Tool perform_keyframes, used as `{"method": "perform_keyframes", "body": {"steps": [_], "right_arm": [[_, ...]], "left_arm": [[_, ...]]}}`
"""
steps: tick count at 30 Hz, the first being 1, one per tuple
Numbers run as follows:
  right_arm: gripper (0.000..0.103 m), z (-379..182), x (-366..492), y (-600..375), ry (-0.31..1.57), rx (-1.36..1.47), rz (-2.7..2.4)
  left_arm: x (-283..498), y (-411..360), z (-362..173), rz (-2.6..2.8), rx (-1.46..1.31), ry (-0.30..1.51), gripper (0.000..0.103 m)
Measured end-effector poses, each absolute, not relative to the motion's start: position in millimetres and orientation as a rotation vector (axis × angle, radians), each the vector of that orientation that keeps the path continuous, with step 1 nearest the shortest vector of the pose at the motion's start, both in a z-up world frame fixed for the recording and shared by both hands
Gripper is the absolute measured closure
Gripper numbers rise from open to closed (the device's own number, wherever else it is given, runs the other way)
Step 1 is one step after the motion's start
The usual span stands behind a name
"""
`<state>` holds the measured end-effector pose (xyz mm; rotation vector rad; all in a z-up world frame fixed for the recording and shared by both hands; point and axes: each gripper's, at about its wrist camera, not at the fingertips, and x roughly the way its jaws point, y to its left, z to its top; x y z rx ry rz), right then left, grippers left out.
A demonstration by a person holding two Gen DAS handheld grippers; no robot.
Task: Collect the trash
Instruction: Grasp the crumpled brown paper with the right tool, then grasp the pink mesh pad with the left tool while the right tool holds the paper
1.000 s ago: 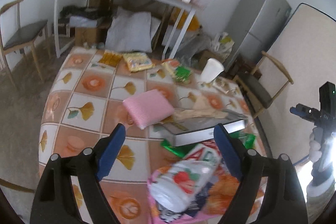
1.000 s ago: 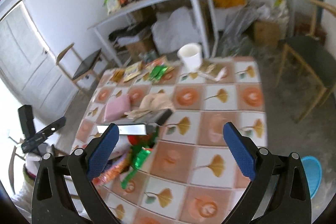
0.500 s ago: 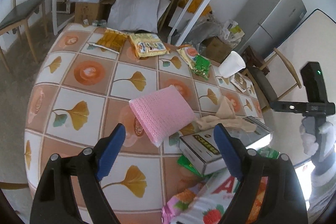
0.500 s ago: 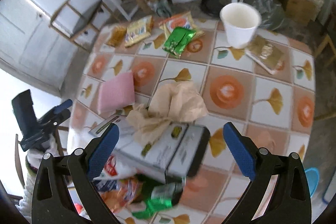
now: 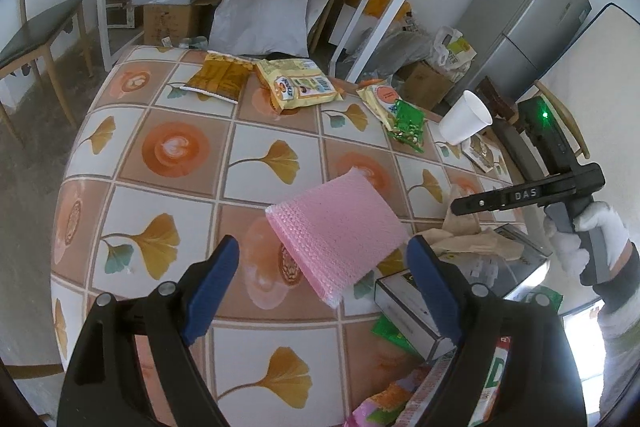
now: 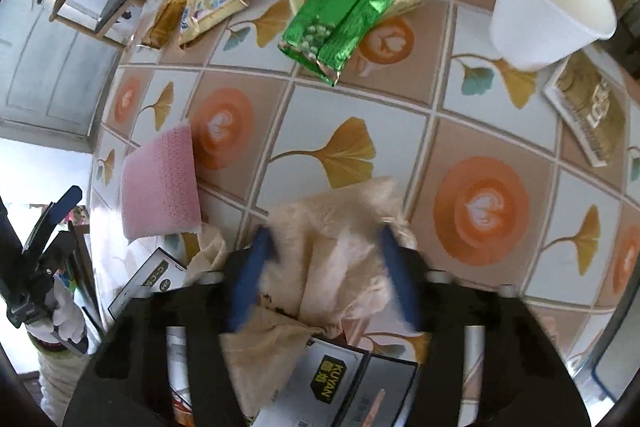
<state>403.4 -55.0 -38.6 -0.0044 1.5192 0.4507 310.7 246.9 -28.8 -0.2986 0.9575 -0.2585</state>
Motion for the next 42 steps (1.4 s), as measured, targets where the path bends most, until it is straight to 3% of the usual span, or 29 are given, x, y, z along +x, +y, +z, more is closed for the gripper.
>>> {"method": "perform_keyframes", "body": {"steps": [2, 5, 22, 31, 42], "right_arm": [[0.091, -34, 401, -59, 1.499, 0.044, 0.474], [0.099, -28, 401, -65, 1.463, 0.075, 0.472], [0.102, 53, 369, -118, 1.043, 0.214, 0.422], [0.102, 46, 360, -144, 1.024, 0.26, 0.412], [0.102, 35, 362, -153, 1.055, 0.302, 0.437]], "left_arm": [[313, 245, -29, -0.267, -0.291, 0.948, 0.02], [316, 240, -29, -0.275, -0.271, 0.932, 0.02], [340, 216, -37, -0.267, -0.232, 0.931, 0.02], [372, 218, -36, -0.258, -0.227, 0.92, 0.019], [407, 181, -61, -0.363, 0.044, 1.156, 0.009]]}}
